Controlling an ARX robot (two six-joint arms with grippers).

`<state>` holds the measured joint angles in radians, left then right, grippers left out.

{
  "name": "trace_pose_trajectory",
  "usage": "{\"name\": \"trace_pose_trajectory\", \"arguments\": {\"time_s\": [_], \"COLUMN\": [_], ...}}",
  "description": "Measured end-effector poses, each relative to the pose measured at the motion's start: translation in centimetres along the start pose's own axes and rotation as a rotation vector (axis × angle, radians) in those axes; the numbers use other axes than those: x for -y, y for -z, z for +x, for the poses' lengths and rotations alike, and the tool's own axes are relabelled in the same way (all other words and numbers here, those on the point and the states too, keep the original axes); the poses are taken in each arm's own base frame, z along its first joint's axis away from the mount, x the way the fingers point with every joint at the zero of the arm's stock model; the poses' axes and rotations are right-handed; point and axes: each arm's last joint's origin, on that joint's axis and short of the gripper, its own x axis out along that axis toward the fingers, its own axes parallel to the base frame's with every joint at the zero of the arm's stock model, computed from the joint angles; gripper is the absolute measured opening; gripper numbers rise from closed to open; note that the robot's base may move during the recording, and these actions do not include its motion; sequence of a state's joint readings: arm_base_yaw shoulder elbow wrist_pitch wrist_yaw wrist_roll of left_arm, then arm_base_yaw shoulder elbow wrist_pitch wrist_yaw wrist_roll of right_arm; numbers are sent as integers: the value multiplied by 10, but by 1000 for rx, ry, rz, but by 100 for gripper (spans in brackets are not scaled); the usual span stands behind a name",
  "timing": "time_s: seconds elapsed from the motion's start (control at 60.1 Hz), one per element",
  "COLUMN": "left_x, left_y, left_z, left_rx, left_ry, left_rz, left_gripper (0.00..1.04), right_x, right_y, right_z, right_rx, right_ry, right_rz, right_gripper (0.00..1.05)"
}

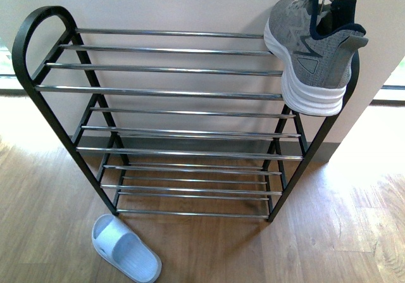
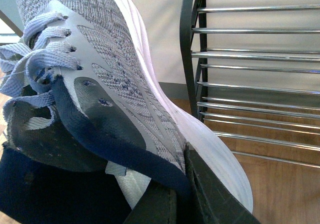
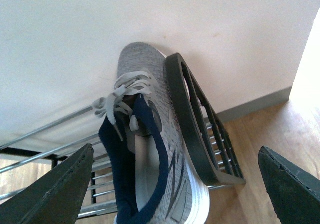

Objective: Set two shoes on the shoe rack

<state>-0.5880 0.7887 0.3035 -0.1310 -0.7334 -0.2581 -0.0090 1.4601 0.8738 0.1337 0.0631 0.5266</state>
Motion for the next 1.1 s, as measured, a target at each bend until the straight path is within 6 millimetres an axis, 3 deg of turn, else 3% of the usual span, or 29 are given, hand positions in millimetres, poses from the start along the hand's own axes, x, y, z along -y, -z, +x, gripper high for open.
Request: {"name": "trace_pose_trajectory", "arguments": {"time_s": [0.3, 0.499, 0.666, 0.882, 1.099], "left_x": [0, 0, 0, 0, 0], "left_y": [0, 0, 0, 0, 0], "left_z": [0, 0, 0, 0, 0], "left_rx": [0, 0, 0, 0, 0], "left_ry": [0, 0, 0, 1, 0], "left_rz": [0, 0, 0, 0, 0], "left_gripper": [2, 2, 2, 2, 2], "right_x": [28, 56, 86, 91, 86], "right_y": [10, 26, 41, 45, 66], "right_z": [-88, -134, -141, -140, -143], "right_rx": [126, 257, 361, 356, 416], "right_ry": [-202, -235, -177, -167, -186], "right_rz": [-147, -230, -221, -213, -447], "right_gripper": [95, 95, 95, 95, 61]}}
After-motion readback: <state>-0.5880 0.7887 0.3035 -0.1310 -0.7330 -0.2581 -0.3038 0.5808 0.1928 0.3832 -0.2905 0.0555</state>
